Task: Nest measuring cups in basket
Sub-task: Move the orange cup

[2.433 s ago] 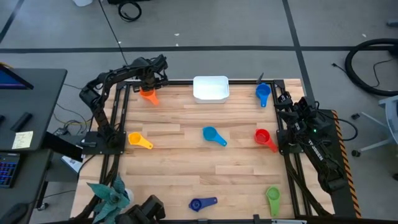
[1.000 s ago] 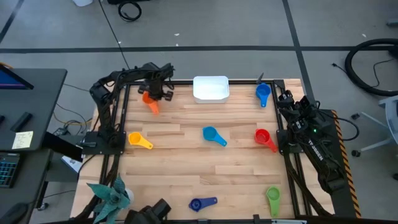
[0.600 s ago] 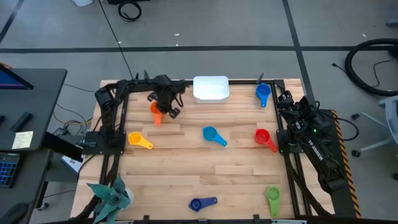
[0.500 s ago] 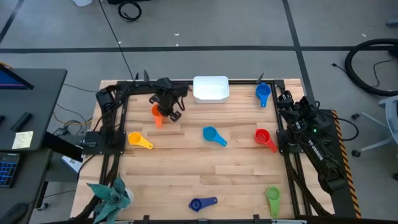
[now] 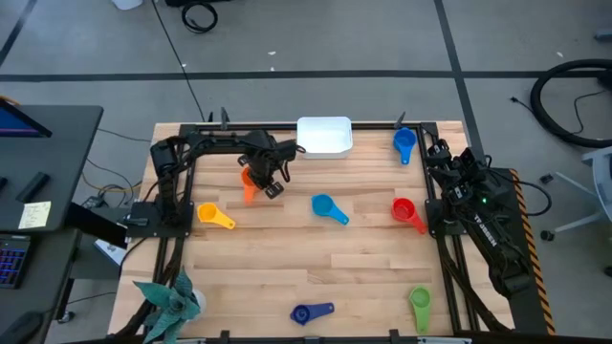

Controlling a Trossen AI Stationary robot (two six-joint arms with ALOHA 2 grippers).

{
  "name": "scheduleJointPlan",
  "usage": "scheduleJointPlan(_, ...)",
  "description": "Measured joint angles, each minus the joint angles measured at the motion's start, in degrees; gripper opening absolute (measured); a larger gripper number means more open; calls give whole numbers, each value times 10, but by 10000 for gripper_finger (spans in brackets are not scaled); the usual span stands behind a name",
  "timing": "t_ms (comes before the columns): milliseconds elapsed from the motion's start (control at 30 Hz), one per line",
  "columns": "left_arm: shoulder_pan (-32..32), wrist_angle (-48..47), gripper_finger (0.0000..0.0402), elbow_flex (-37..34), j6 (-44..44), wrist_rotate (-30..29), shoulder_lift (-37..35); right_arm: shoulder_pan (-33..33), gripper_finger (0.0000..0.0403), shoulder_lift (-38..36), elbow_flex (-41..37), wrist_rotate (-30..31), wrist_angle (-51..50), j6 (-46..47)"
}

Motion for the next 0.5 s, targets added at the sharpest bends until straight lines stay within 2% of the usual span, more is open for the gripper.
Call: scheduleJointPlan(500,1,33,121,0,34,29,0,0,165,0,0,-1,0,0)
